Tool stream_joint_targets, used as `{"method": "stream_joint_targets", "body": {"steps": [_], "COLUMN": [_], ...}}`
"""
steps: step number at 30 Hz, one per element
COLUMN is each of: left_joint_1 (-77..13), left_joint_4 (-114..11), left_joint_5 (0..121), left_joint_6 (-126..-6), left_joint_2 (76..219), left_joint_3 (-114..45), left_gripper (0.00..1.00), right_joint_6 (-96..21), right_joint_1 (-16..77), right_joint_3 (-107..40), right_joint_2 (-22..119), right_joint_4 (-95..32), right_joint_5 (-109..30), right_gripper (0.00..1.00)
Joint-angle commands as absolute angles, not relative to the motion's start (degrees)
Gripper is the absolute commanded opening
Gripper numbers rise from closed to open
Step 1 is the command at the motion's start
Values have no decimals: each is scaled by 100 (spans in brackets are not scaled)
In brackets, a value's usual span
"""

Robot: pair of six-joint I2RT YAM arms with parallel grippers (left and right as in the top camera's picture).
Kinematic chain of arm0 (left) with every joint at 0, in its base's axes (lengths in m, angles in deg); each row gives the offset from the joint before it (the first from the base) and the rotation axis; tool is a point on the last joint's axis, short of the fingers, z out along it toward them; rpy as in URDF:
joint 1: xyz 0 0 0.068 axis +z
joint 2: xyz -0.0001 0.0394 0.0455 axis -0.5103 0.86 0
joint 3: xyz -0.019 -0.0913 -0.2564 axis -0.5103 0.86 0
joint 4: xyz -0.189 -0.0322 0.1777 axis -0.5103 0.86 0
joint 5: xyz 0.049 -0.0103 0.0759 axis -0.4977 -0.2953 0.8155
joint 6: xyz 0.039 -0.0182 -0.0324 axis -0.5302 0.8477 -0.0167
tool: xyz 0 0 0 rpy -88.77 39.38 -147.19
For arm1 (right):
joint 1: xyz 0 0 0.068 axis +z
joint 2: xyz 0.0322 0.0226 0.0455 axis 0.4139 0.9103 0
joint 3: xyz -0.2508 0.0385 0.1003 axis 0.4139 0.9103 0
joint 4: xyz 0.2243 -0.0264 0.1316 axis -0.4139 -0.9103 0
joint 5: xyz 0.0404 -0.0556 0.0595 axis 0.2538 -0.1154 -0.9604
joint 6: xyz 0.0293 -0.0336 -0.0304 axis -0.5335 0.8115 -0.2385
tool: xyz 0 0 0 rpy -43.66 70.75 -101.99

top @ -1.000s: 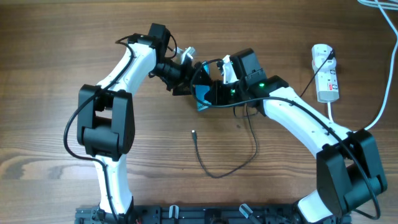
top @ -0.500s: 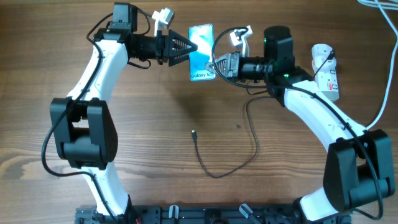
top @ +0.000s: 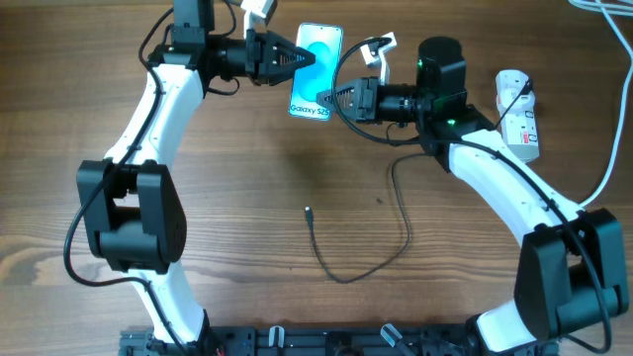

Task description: Plug charger to phone and switch on socket

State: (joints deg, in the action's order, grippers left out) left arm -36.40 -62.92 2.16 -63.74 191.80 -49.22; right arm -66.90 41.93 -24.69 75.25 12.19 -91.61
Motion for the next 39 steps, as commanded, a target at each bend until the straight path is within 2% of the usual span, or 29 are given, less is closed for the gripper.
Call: {"method": "stream_joint_targets", "body": {"steps": [1, 8, 16, 28, 31, 35, 36, 37, 38, 39], "left_joint_1": [-3819, -4088, -4055, -3847, -3863, -3861, -3861, -3861, -3861, -3861], "left_joint_4": [-6086, -6078, -5944, -5818, -5818, -5818, -5818, -5818, -5818, -5820], "left_joint_5": [-202, -202, -204, -202, -202, -202, -199, -199, -199, -189], "left_joint_6": [-6169, -6171, -6278, -6285, -6285, -6302, -6302, -6302, -6302, -6302], "left_joint_2": [18837, 18837, 18837, 18837, 18837, 18837, 18837, 18837, 18837, 18839], "left_joint_3": [-5003, -5003, -5003, -5003, -5003, -5003, -5003, -5003, -5003, -5003], "left_gripper": [32, 32, 31, 40, 33, 19, 13, 8, 4, 4], "right_joint_6": [-6532, -6570, -7193, -7354, -7354, -7354, -7354, -7354, -7352, -7335], "right_joint_1": [4249, 4241, 3994, 3926, 3926, 3926, 3926, 3926, 3926, 3926], "right_joint_3": [-2499, -2499, -2499, -2499, -2499, -2499, -2499, -2499, -2499, -2499], "right_joint_2": [7530, 7530, 7530, 7530, 7530, 7530, 7530, 7530, 7530, 7530], "right_joint_4": [1160, 1177, 1406, 1542, 1538, 1540, 1540, 1540, 1540, 1544], "right_joint_5": [-9124, -9524, -9692, -9424, -9424, -9421, -9424, -9424, -9421, -9419], "right_gripper": [4, 4, 4, 4, 4, 5, 9, 17, 33, 44]}}
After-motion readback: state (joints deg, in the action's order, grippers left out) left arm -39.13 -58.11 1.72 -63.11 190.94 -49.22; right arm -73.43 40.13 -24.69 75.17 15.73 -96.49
